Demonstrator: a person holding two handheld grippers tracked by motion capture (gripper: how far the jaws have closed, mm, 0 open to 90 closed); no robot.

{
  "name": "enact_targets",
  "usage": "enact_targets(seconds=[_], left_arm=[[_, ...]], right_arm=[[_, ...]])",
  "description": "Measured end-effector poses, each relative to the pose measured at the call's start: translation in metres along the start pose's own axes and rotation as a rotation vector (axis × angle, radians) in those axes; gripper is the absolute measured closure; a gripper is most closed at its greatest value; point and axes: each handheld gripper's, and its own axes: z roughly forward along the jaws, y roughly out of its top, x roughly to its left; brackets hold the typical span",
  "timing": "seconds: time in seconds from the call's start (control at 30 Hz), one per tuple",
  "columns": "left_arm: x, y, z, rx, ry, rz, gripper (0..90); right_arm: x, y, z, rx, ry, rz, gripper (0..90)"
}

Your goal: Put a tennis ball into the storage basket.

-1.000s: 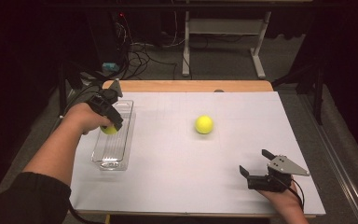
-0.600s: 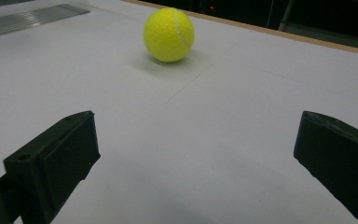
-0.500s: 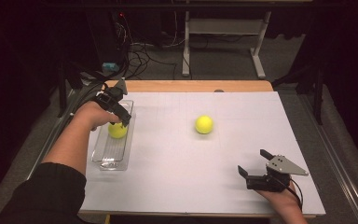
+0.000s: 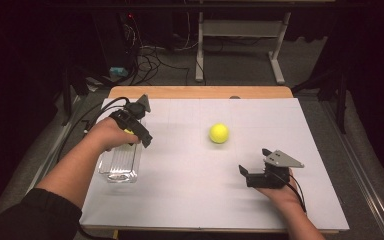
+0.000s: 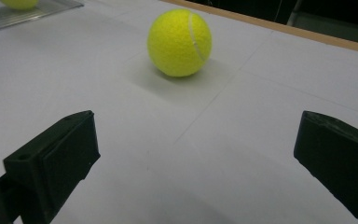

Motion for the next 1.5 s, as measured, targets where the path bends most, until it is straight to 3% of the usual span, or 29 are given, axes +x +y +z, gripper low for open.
enact_targets(seconds=[0.17, 0.6, 0.73, 0.93, 1.07, 1.27, 1.5], left_arm=[[-0.017, -0.002, 0.003, -0.014, -0.027, 0.071, 0.6], [-0.049, -0.009, 0.004, -0.043, -0.042, 0.126, 0.6], [-0.060, -0.009, 0.007, -0.035, -0.049, 0.157, 0.7], [-0.070, -0.010, 0.009, -0.029, -0.056, 0.186, 0.6], [-0.073, -0.011, 0.008, -0.033, -0.057, 0.192, 0.6], [-0.074, -0.010, 0.009, -0.034, -0.058, 0.198, 0.6], [-0.073, -0.008, 0.009, -0.034, -0.056, 0.195, 0.7]], right_arm=[[0.004, 0.012, 0.027, 0.027, -0.013, -0.013, 0.0], [0.020, 0.054, 0.090, 0.069, -0.006, -0.026, 1.5], [0.020, 0.061, 0.102, 0.075, -0.010, -0.012, 2.7], [0.018, 0.069, 0.126, 0.129, -0.024, 0.001, 6.2], [0.017, 0.068, 0.136, 0.174, -0.018, 0.011, 11.1], [0.012, 0.064, 0.139, 0.212, -0.030, 0.012, 25.9], [0.012, 0.064, 0.136, 0.206, -0.026, -0.005, 27.2]])
